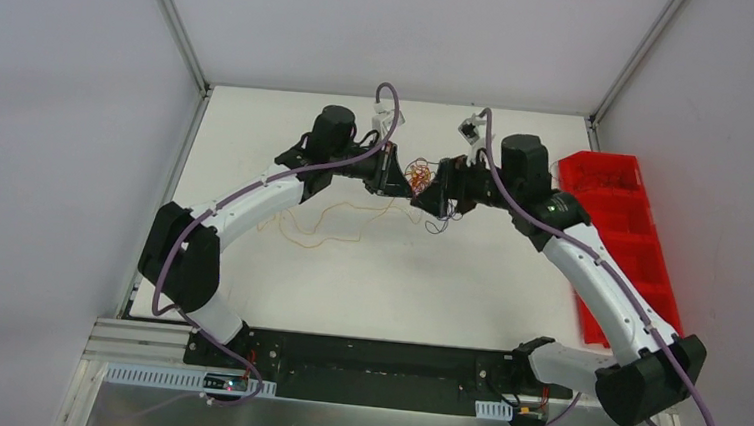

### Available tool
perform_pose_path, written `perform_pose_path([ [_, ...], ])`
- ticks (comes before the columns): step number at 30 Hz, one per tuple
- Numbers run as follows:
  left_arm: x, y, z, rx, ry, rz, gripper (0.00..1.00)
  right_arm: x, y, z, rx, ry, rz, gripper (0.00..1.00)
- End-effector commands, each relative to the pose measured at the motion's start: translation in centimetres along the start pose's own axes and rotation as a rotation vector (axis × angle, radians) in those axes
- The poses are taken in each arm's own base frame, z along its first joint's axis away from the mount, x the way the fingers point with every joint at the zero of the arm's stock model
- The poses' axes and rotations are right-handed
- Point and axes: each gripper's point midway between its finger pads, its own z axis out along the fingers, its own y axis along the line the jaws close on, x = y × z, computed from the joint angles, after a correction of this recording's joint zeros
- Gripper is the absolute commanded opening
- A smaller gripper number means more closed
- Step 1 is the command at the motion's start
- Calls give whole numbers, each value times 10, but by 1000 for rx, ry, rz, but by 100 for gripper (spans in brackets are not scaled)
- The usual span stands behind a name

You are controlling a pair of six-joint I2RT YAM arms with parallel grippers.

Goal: Untangle the cables

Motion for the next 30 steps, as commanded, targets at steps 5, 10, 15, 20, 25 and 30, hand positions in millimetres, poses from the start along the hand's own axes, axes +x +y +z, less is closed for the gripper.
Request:
perform_pose_path([
  [5,-23,-47,-9,124,-33,49,0,-39,-59,29,256,-141,-37,21],
  [10,-23,-44,-42,93,-37,44,0,-22,-95,8,372,-75,-36,0],
  [15,-46,-34,-95,25,-116,36,0,12,-150,-23,535,12,-62,0],
  [20,-74,-21,-154,-68,-230,14,0,38,-192,-52,650,86,-66,0],
  [25,-103,-6,-212,-158,-337,32,0,61,-224,-76,723,155,-57,0],
  [30,-122,18,-265,-270,-430,32,0,80,-238,-86,738,220,-22,0],
])
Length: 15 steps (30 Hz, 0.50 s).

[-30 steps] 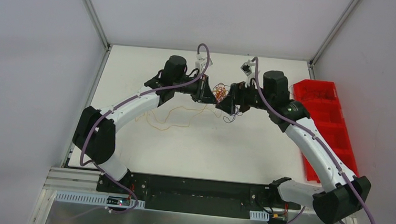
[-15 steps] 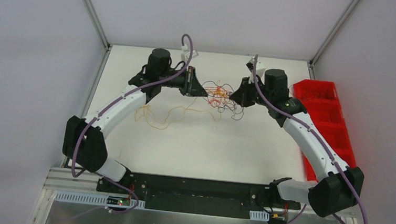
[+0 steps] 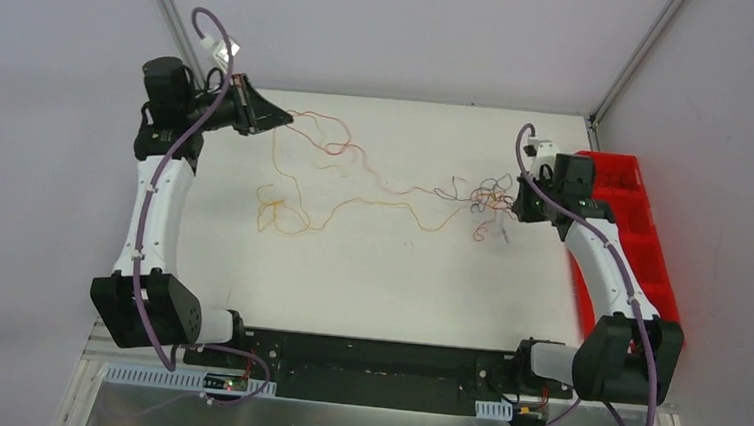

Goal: Untangle the cables

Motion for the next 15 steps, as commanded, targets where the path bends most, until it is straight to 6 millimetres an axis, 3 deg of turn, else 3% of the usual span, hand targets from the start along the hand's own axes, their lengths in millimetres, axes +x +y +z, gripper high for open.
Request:
perform_pose_path([
  [1,-40,-5,-37,-25,-91,96,0,31,-27,-1,85,120,-42,0],
  [4,-54,9,-48,-63,-122,120,0,38,-19,1,29,149,-34,0],
  [9,-43,9,-43,-41,-96,104,0,36,26,-8,-219,188,8,0],
  [12,-34,-1,-37,-11,-76,109,0,25,55,-19,-348,173,25,0],
  [15,-26,-23,-27,45,-47,118,0,18,76,-27,-402,157,4,0],
])
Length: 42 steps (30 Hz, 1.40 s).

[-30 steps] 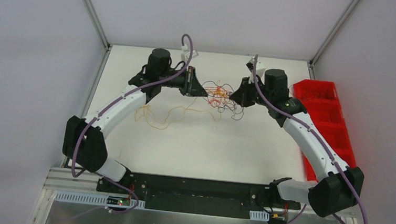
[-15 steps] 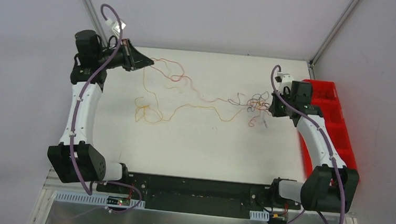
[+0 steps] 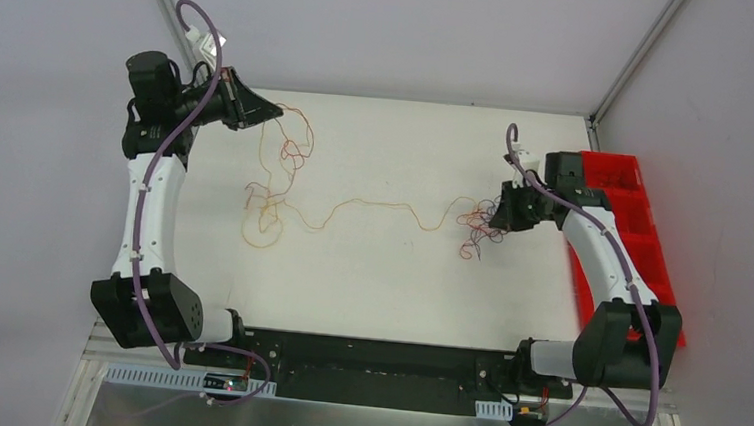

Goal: Untangle the cables

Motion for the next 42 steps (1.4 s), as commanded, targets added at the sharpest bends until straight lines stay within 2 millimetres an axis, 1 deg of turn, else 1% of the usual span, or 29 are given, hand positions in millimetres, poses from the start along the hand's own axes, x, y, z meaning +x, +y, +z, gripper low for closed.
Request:
perform_pose_path([
  [1,12,-45,8,126,46,56,0,-22,50,-16,-169,-48,-41,12],
  [2,18,-52,12,145,63,48,0,-23,53,-16,-176,-35,-33,28],
  [3,26,-59,16,166,84,39,0,-25,56,-16,-186,-25,-25,49],
  [4,36,-65,19,191,111,26,0,-28,58,-17,-197,-16,-17,59],
  [5,50,-71,23,220,147,10,0,-31,62,-18,-210,-12,-14,63],
  [6,64,-71,27,229,180,-9,0,-36,64,-19,-220,-16,-19,67],
  [7,84,-75,32,240,228,-5,8,-39,66,-20,-223,-19,-30,70],
  [8,102,-72,35,219,266,-24,23,-41,67,-20,-226,-20,-43,74],
  [9,116,-62,36,182,289,-28,34,-42,69,-20,-229,-19,-53,76],
  [10,128,-47,37,123,304,-49,42,-43,70,-21,-235,-17,-62,78],
  [11,138,-30,35,64,321,-62,51,-44,74,-23,-249,-10,-66,79],
  [12,145,-17,31,26,334,-64,57,-44,78,-25,-266,2,-72,80],
  [14,158,7,25,-65,357,-39,65,-39,91,-26,-301,41,-81,80],
  [16,171,26,22,-127,388,-11,67,-31,104,-22,-326,81,-104,77],
  [18,186,40,21,-165,423,-28,67,-21,118,-17,-354,109,-146,74],
  [21,205,45,21,-141,473,-58,66,-9,142,-4,-388,133,-222,72],
  [24,220,45,22,-89,511,-82,65,-8,166,14,-425,141,-256,67],
  [26,230,45,24,-65,538,-89,65,-3,182,24,-464,172,-289,66],
  [28,239,46,26,-54,564,-91,66,8,189,31,-484,214,-336,65],
  [30,244,46,31,-43,578,-136,67,23,190,43,-487,247,-374,65],
  [32,249,46,35,-34,591,-181,73,39,189,58,-489,271,-402,66],
  [34,257,44,37,-24,611,-192,78,48,190,74,-479,288,-452,67],
  [37,272,43,43,-21,648,-179,80,58,189,95,-465,320,-504,67],
  [39,285,44,49,-60,683,-199,84,66,186,106,-454,345,-518,63],
  [41,300,54,53,-114,722,-185,85,72,182,112,-445,369,-515,56],
  [42,307,60,55,-139,738,-179,88,73,181,113,-437,375,-509,52],
])
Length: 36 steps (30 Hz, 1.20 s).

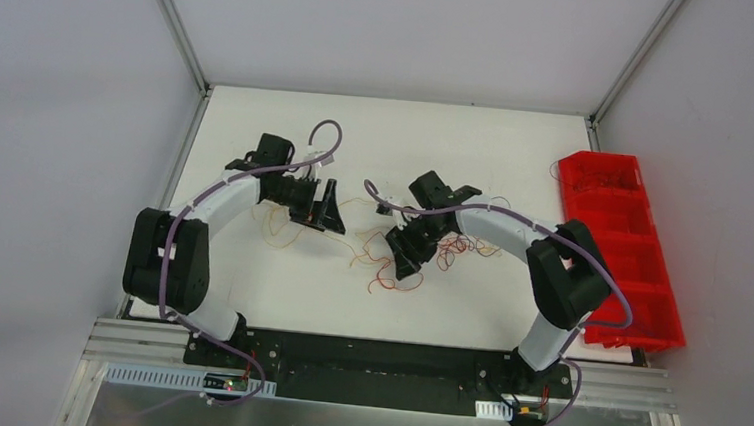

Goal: Untangle the cables

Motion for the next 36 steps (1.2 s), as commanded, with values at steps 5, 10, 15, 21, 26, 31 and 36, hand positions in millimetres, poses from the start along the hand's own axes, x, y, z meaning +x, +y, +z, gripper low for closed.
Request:
perform_pose_path([
  [5,17,40,40,-140,108,4,80,1,-9,-1,47,2,-47,11],
  [10,42,47,30,-141,231,-5,31,-4,-6,-52,88,-30,-10,0],
  [15,44,83,-7,-204,196,-135,0,-21,-15,-139,193,-186,68,0],
  [21,46,124,-46,-331,205,-160,0,-50,-21,-250,359,-462,150,0],
  [26,50,139,-56,-393,244,-156,0,-80,-10,-334,495,-693,157,0],
  [31,42,145,-59,-389,228,-173,0,-96,2,-407,619,-899,160,0],
  [36,37,146,-59,-388,222,-165,0,-105,15,-471,714,-1068,179,0],
])
